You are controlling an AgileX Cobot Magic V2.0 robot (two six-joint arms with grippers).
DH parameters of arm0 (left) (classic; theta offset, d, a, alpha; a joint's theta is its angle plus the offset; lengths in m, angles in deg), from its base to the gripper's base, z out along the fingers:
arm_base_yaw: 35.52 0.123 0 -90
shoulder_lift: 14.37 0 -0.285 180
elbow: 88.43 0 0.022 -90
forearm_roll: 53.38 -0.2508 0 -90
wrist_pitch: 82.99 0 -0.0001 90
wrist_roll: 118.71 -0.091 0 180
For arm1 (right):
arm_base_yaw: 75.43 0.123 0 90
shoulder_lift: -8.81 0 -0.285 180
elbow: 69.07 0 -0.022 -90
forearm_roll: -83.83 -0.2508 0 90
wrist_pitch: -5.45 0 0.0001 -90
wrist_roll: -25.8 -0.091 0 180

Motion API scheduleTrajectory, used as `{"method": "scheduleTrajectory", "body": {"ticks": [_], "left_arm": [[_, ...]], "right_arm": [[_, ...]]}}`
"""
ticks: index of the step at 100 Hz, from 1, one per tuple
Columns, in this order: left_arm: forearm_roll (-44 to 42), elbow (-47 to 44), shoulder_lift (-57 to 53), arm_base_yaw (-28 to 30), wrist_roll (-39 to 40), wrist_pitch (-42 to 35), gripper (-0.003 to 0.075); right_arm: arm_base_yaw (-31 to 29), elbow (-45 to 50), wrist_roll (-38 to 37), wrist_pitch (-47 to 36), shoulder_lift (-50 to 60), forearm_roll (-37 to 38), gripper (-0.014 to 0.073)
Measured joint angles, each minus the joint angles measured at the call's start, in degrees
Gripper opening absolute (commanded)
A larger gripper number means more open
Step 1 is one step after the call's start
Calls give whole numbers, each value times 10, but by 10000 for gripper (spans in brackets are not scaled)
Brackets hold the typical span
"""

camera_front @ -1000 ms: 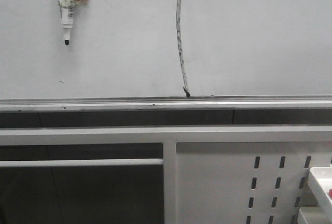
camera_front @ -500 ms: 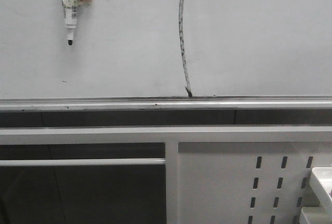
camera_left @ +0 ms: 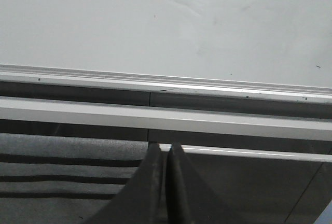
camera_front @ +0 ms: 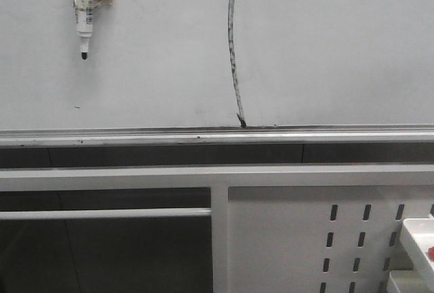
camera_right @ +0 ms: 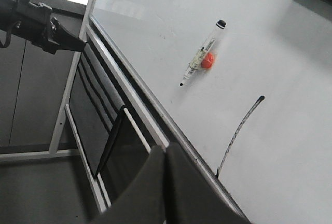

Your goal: Write number 1 on whiteboard

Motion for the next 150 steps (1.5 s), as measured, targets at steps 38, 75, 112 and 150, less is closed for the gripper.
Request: {"method": "scheduleTrajectory", "body": {"ticks": [38, 75, 112, 150], "left_arm": [[0, 0, 0, 0, 0, 0, -20], [0, 0, 0, 0, 0, 0, -20], [2, 0, 0, 0, 0, 0, -20], [2, 0, 0, 0, 0, 0, -20]], "right_arm": [[-1, 21, 0, -22, 1, 17, -57], [-199, 243, -448, -266, 1, 279, -59], [-279, 243, -517, -99, 52, 323, -59], [-279, 243, -519, -98, 52, 323, -59]]}}
